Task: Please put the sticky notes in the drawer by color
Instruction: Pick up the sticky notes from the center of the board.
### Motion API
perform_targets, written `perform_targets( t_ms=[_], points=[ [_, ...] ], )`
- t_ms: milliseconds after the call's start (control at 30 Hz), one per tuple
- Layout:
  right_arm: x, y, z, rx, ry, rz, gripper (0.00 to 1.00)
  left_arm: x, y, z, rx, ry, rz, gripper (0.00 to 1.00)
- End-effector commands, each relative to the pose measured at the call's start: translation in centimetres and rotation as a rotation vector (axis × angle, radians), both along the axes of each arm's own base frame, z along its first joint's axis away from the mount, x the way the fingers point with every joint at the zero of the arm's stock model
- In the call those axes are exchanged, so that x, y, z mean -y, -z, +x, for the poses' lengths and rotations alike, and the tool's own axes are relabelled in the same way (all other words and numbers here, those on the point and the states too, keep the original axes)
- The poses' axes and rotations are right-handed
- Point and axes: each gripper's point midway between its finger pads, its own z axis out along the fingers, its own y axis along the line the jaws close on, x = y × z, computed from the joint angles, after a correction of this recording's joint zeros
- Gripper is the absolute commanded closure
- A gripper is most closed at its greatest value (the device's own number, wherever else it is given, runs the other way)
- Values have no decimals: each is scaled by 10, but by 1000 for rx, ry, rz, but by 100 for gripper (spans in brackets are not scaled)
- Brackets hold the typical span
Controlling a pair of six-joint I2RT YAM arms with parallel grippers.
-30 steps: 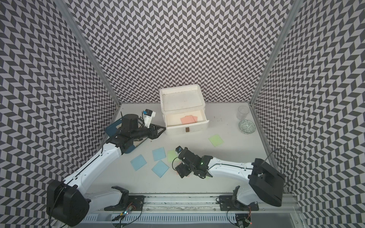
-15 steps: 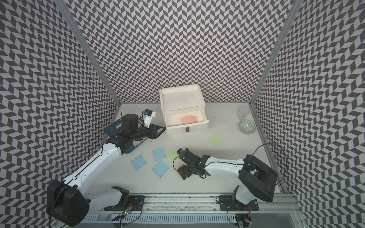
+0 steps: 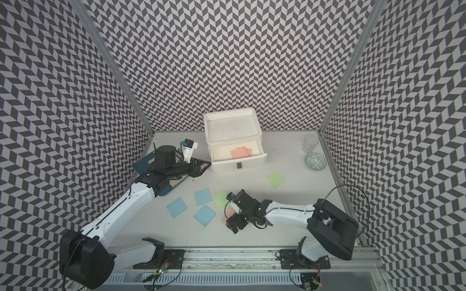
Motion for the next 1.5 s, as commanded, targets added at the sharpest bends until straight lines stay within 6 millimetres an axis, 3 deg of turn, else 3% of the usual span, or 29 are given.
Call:
perform_targets(
  t_ms=[0,500,800,933,1033,1200,1300,1467],
  points=[
    [0,3,-24,-67,-14,12,0,-1,-11,0,21,5,-13,46],
    [-12,19,-21,119,92,-185,0,-1,-10,0,16,8,-17,46],
    [7,40,-32,144,88,-309,1,-2,-8,2,9,5,-16,46],
    [10,41,-31,162,88,-331,8,-4,-8,3,13,-6,-12,46],
    [9,34,-25,194,96,-319,16,-4,-9,3,17,-4,-13,46],
    [5,17,-20,225,115,-271,18,-4,-11,3,24,-3,-17,46],
    [0,-3,-15,255,147,-196,19,-5,-13,2,32,-4,-20,46],
    [-6,-54,-1,325,206,-36,19,-5,-20,0,61,0,-30,46]
  ],
)
